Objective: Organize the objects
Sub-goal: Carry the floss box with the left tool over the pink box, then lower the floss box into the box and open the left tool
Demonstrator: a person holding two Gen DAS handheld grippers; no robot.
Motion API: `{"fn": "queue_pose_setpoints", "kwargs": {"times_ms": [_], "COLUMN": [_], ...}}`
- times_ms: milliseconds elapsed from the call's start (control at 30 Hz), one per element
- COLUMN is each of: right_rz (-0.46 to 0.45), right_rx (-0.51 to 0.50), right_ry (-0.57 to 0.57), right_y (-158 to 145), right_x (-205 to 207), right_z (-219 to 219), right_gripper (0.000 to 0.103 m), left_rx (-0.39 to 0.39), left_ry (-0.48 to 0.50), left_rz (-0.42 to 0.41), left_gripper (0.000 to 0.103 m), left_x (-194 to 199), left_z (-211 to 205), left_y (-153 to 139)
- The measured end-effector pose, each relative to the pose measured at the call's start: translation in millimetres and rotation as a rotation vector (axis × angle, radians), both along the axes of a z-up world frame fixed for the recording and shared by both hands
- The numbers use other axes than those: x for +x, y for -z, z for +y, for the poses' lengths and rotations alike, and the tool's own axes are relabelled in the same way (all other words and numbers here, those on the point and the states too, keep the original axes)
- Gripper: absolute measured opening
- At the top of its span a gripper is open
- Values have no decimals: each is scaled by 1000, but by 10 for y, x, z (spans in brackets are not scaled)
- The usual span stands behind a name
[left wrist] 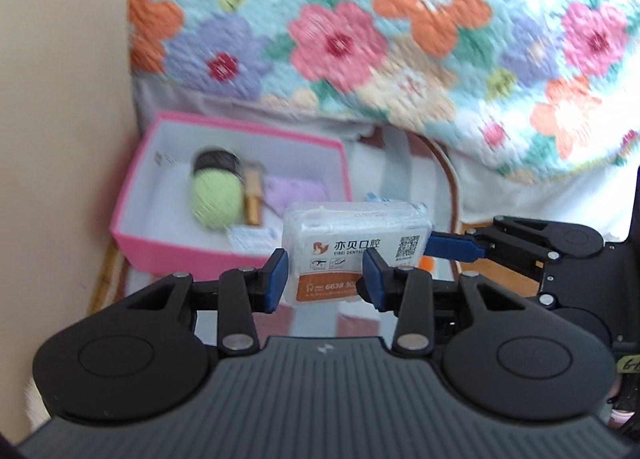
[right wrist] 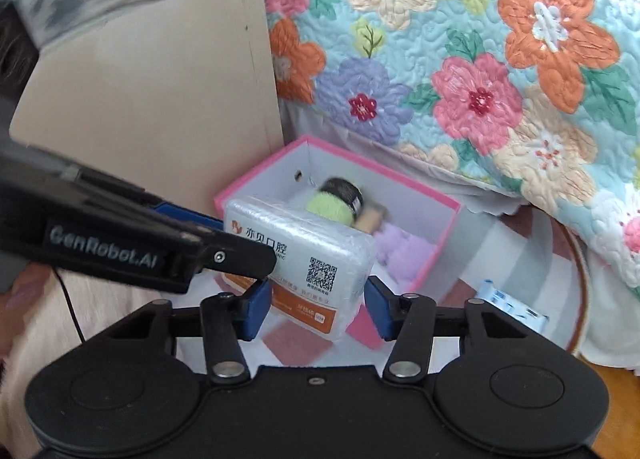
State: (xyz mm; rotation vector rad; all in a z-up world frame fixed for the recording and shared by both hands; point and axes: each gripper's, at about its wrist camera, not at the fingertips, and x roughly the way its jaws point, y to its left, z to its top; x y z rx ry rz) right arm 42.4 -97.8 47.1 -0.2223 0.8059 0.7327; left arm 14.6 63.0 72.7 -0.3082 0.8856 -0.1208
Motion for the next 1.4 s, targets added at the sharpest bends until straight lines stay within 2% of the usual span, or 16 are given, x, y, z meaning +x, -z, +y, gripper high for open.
{"fn": "queue_pose_setpoints", "kwargs": {"times_ms": [167, 300, 533, 700, 833, 1200, 1300, 1400], "right_rz": [69, 166, 403, 492, 554, 653, 666, 661], "right_rx": [59, 89, 113, 167, 187, 196, 199, 209], "right_ry": [10, 37, 147, 209, 226, 246, 260, 276], "right_y": [-62, 32, 743, 1244, 1560, 1983, 2072, 2094], "right_x": [322, 643, 1222, 1384, 1518, 1594, 1625, 1643], "right_z": [326, 583, 847, 839, 913, 1097, 1107, 1122], "right_gripper": [55, 55, 55, 55, 55, 54, 51, 50], "left_rx": [21, 13, -2, 74, 81, 93, 121, 140], "left_ry": [-50, -77, -97, -93, -125, -164, -179, -212], "left_rz": [17, 77, 241, 304, 366, 424, 403, 341], "left_gripper": [40, 39, 40, 39, 39, 40, 40, 40], "left_x": [284, 622, 1157, 1356, 1456, 1526, 1530, 1498], "left_z": [347, 583, 820, 777, 873, 965, 936, 894], "left_y": [19, 263, 1018, 1355, 1570, 1872, 1905, 1888]}}
